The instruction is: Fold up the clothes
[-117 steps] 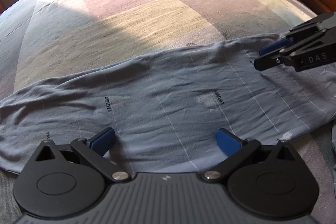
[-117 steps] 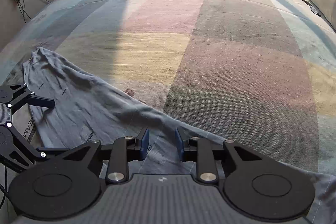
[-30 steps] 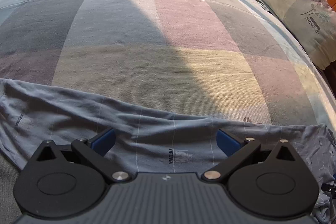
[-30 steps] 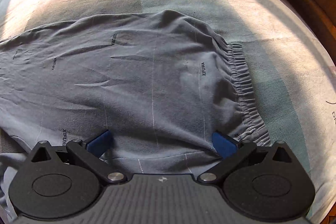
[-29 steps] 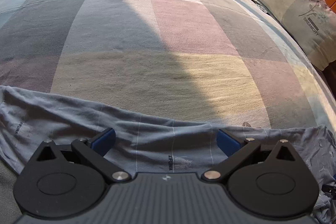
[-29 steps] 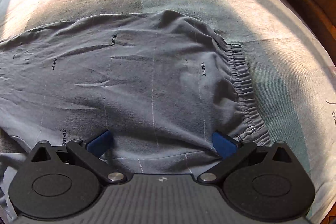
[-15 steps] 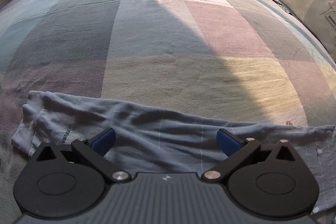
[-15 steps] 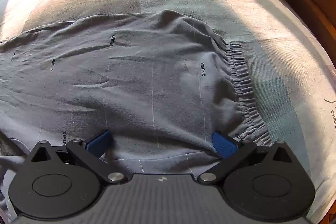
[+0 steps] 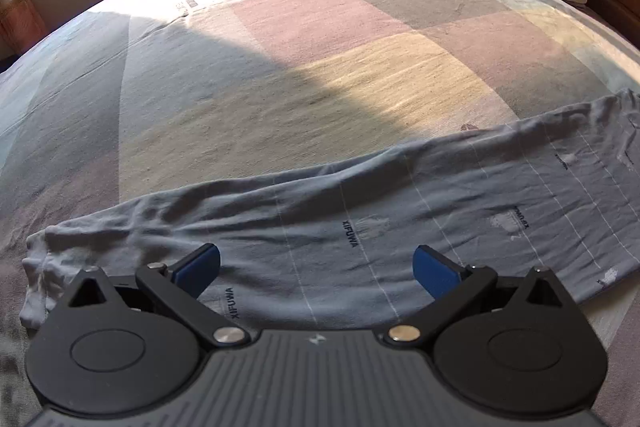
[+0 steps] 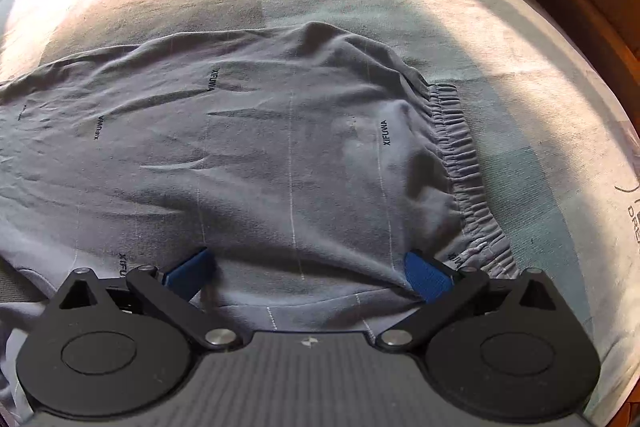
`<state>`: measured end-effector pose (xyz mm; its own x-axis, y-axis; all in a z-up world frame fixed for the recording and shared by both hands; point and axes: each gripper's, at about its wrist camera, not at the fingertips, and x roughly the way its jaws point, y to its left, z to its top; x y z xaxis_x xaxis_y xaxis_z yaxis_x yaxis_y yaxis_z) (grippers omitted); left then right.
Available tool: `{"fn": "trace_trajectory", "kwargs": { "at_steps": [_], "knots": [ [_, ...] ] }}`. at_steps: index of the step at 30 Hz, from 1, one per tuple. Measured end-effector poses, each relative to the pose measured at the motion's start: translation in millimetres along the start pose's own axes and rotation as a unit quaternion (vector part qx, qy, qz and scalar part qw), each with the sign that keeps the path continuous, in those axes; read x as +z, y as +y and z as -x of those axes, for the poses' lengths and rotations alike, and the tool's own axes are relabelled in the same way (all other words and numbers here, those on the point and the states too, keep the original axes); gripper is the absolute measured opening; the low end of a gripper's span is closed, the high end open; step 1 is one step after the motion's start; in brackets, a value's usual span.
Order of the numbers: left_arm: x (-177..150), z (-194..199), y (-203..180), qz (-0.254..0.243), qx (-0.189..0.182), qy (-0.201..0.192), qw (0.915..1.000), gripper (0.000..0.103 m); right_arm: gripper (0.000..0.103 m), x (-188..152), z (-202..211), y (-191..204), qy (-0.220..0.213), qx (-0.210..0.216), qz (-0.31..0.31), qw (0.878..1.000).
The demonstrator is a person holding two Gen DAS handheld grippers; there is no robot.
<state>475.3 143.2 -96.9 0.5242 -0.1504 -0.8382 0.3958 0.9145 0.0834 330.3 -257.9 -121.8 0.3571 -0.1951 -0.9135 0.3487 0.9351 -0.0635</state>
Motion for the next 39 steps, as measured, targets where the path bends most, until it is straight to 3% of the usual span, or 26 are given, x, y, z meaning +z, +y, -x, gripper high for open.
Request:
{"fn": "trace_trajectory", "kwargs": {
  "at_steps": [3,7,10,15,19,22,26,30,39],
  "knots": [
    [-20,-9,-14,-0.020,-0.003,0.029,0.9994,0.103,0.103,1,0,0,0.006,0.000,0.000,1.000],
    [-45,12,-5,0.000,-0.005,0.024,0.9997,0.102,0.103,2,-1,-1,0.009,0.004,0.001,1.000],
    [-38,18,-7,-0.004,-0.003,0.034,0.9994,0.102,0.103,-2,0,-1,-0.003,0.003,0.000,1.000],
    [-13,15,-20,0.010,-0.038,-0.015,0.9991,0.102,0.103,-5,1,2,-0.017,-0.007,-0.011,1.000],
    [-23,-7,-29,0.024,-0.035,0.028,0.9987,0.102,0.103,-5,2,2,-0.011,-0.007,-0.014,1.000],
    [-39,3,-32,0.015,-0.022,0.015,0.9995,0.102,0.103,-4,1,2,-0.008,-0.006,-0.015,1.000],
    [-37,15,-34,0.039,-0.011,0.041,0.9983,0.102,0.103,-6,1,2,-0.014,-0.005,-0.014,1.000],
    [-38,43,-50,0.068,-0.019,0.033,0.9970,0.102,0.103,-9,2,2,-0.022,-0.002,-0.010,1.000],
    [-57,93,-137,0.086,-0.053,0.063,0.9929,0.102,0.103,-17,59,-6,-0.046,0.091,0.066,0.993]
  ]
}}
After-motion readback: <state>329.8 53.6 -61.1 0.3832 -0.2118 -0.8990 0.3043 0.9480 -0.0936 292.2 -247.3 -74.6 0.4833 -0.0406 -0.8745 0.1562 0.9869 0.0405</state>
